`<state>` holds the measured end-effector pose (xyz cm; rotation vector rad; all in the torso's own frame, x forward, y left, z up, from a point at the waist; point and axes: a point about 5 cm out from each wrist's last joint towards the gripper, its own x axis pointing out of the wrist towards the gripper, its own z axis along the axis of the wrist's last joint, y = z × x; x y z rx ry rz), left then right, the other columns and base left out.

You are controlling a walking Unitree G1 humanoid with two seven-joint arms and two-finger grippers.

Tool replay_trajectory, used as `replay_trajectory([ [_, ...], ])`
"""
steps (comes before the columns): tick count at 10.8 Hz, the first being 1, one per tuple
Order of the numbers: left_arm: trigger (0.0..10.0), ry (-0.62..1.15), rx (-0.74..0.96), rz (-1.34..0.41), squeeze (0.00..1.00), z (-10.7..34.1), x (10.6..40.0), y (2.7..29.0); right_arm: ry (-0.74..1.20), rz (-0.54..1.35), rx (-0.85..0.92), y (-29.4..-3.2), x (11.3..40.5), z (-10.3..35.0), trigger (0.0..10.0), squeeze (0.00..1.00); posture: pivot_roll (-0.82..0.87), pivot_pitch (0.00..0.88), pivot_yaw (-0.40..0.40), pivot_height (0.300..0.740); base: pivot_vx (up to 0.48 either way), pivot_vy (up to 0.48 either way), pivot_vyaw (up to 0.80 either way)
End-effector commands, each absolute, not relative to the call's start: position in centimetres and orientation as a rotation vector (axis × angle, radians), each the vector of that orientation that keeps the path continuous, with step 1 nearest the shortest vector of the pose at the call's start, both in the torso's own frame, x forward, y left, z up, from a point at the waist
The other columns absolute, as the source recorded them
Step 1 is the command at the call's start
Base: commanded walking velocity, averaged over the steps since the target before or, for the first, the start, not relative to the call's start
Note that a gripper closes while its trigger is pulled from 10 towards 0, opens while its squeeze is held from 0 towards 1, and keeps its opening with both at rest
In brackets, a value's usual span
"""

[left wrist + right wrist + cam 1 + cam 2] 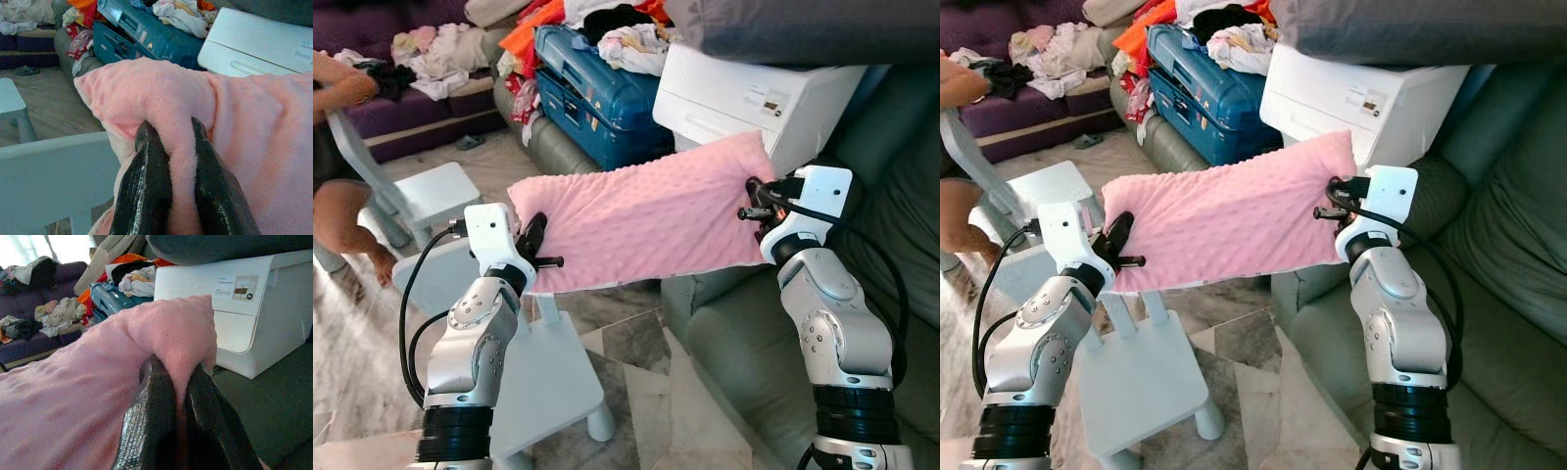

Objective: Move the pillow to the sofa

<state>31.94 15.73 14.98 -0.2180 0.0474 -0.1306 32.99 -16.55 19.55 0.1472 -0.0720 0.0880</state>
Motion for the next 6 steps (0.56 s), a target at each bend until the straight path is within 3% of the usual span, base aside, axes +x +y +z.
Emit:
replay_trajectory([
  [1,10.0,0.039,-0.219,-0.146,0.0,15.25,31.69,15.64,-0.093,0.092,0.148,-16.6,32.88,20.17,10.0,0.0,-0.1,0.057,0.002,0.74,0.0,0.0,-0.77],
  [5,10.0,0.05,-0.205,-0.172,0.0,15.04,31.35,15.34,-0.097,0.093,0.154,-16.46,32.78,19.98,10.0,0.0,-0.09,0.048,0.007,0.74,0.0,0.0,-0.77],
  [6,10.0,0.045,-0.23,-0.159,0.0,15.16,31.39,15.48,-0.107,0.103,0.144,-16.24,32.62,20.02,10.0,0.0,-0.09,0.049,0.008,0.74,0.0,0.0,0.0],
])
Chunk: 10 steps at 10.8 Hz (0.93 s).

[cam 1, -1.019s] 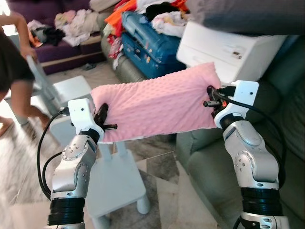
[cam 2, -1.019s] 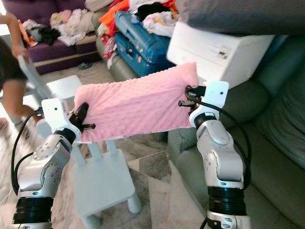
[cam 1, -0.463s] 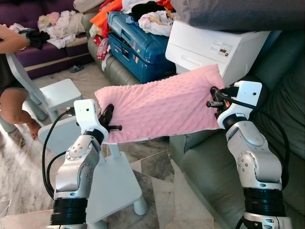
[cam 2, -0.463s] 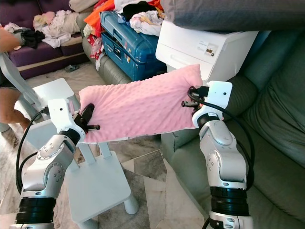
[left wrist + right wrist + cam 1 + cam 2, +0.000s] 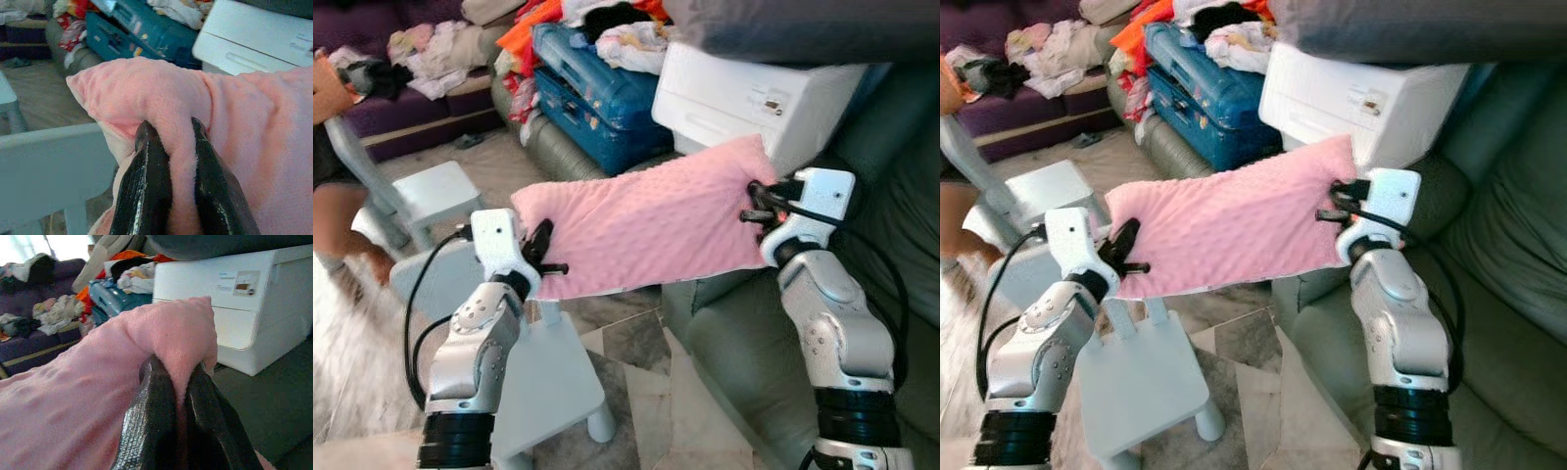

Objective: Move the pillow to the sofa

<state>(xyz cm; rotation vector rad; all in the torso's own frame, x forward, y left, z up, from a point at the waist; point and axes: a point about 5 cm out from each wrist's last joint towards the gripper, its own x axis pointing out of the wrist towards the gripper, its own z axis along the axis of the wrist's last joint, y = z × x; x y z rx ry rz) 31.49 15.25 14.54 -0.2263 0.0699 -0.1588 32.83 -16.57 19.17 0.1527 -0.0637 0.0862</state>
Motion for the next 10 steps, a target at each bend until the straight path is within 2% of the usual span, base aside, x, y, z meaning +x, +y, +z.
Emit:
replay_trajectory([
  [1,10.0,0.044,-0.228,-0.137,0.0,15.2,31.48,15.62,-0.105,0.103,0.151,-16.19,32.56,19.91,10.0,0.0,-0.08,0.048,0.006,0.74,0.0,0.0,0.0],
  [2,10.0,0.04,-0.232,-0.13,0.0,15.37,31.53,15.62,-0.098,0.1,0.154,-16.19,32.59,19.82,10.0,0.0,-0.08,0.047,0.004,0.74,0.0,0.0,0.0],
  [10,10.0,0.04,-0.243,-0.23,0.0,15.48,31.18,14.69,-0.083,0.1,0.148,-16.41,32.38,19.73,10.0,0.0,-0.1,0.052,0.007,0.74,0.032,0.0,-0.78],
])
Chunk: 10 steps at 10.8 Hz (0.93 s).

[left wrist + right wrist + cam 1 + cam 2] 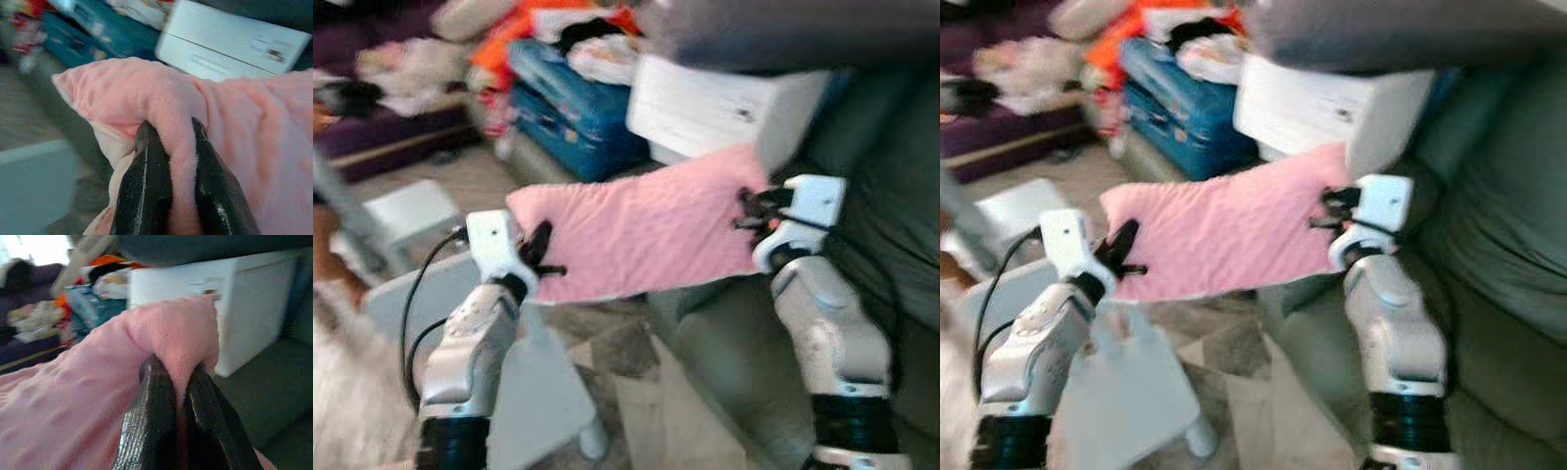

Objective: Move the pillow to the sofa

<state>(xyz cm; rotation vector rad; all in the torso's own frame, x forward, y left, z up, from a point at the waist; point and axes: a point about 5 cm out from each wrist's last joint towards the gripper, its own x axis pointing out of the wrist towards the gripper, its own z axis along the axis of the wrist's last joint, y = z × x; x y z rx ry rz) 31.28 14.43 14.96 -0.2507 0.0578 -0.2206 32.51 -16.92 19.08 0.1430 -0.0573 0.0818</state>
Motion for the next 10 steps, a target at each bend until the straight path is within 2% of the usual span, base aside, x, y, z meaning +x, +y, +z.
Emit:
replay_trajectory([
  [1,10.0,0.039,-0.244,-0.23,0.0,15.54,31.28,14.63,-0.092,0.095,0.144,-16.49,32.42,19.97,10.0,0.0,-0.1,0.049,0.012,0.74,0.0,0.0,-0.77],
  [5,10.0,0.041,-0.239,-0.235,0.0,15.52,31.06,14.78,-0.089,0.105,0.147,-16.23,32.16,19.76,10.0,0.0,-0.1,0.062,0.014,0.74,0.0,0.0,-0.78],
  [7,10.0,0.05,-0.255,-0.248,0.0,15.42,30.84,14.51,-0.097,0.107,0.148,-16.15,32.09,19.87,10.0,0.0,-0.1,0.071,0.012,0.74,0.0,0.0,0.0],
  [10,10.0,0.033,-0.24,-0.266,0.0,15.43,30.45,14.36,-0.094,0.113,0.142,-16.11,32.18,19.85,10.0,0.0,-0.09,0.081,0.007,0.74,0.362,0.0,0.0],
])
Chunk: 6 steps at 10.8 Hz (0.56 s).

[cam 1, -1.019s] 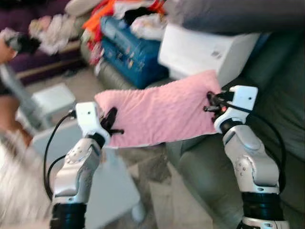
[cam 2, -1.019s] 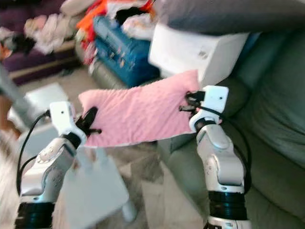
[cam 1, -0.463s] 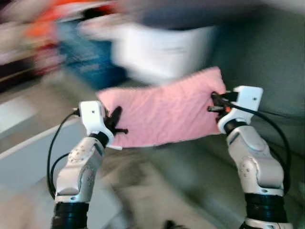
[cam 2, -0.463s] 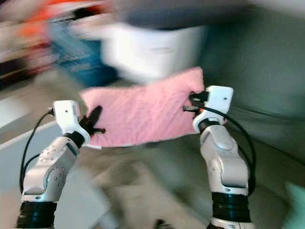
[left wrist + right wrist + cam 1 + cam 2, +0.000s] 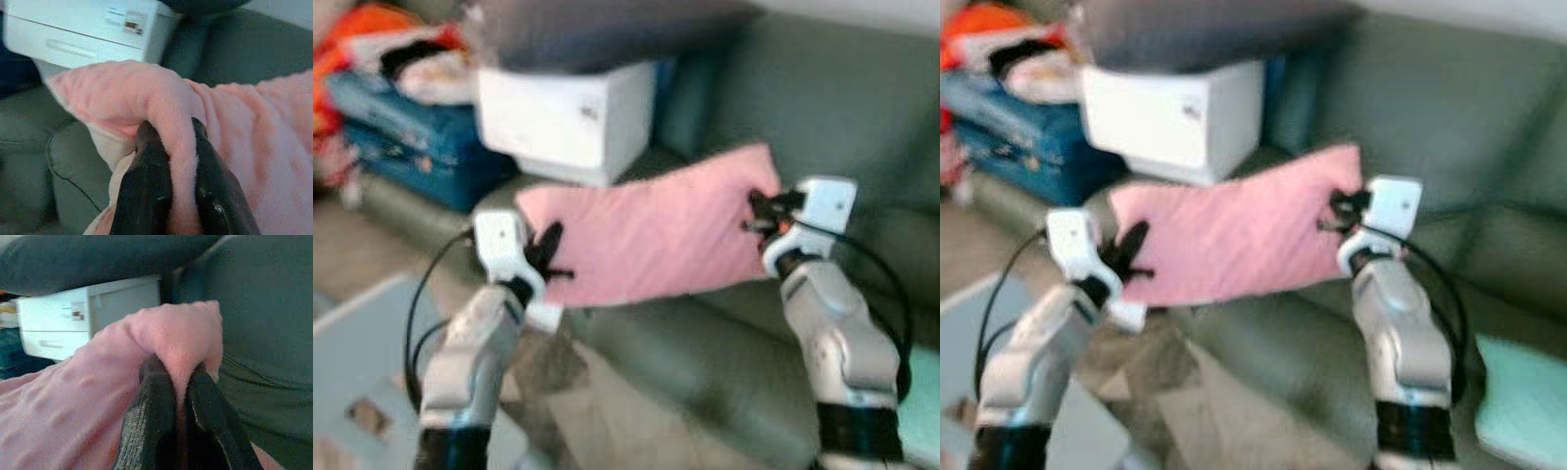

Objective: Move the pillow to the sofa

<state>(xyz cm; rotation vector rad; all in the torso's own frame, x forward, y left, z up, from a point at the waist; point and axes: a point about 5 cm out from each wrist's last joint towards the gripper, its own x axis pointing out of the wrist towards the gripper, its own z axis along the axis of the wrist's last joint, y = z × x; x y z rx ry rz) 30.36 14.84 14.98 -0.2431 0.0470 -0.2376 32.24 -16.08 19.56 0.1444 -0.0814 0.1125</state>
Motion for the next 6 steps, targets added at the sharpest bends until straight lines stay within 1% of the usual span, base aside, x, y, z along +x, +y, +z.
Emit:
replay_trajectory([
  [1,10.0,0.035,-0.232,-0.264,0.0,15.43,30.45,14.43,-0.097,0.113,0.143,-16.12,32.3,20.0,10.0,0.0,-0.09,0.078,0.006,0.74,0.48,0.0,0.0],
  [3,10.0,0.035,-0.245,-0.264,0.0,15.44,30.56,14.44,-0.097,0.113,0.138,-16.11,32.32,19.98,10.0,0.0,-0.1,0.077,0.004,0.74,0.48,0.0,0.0],
  [4,10.0,0.04,-0.254,-0.263,0.0,15.4,30.57,14.22,-0.1,0.111,0.135,-16.17,32.33,20.07,10.0,0.0,-0.1,0.072,0.003,0.74,0.375,0.0,0.0],
  [6,10.0,0.072,-0.273,-0.242,0.0,14.98,30.65,13.97,-0.102,0.108,0.135,-16.23,32.4,20.09,10.0,0.0,-0.1,0.071,0.005,0.74,0.0,0.0,0.0],
])
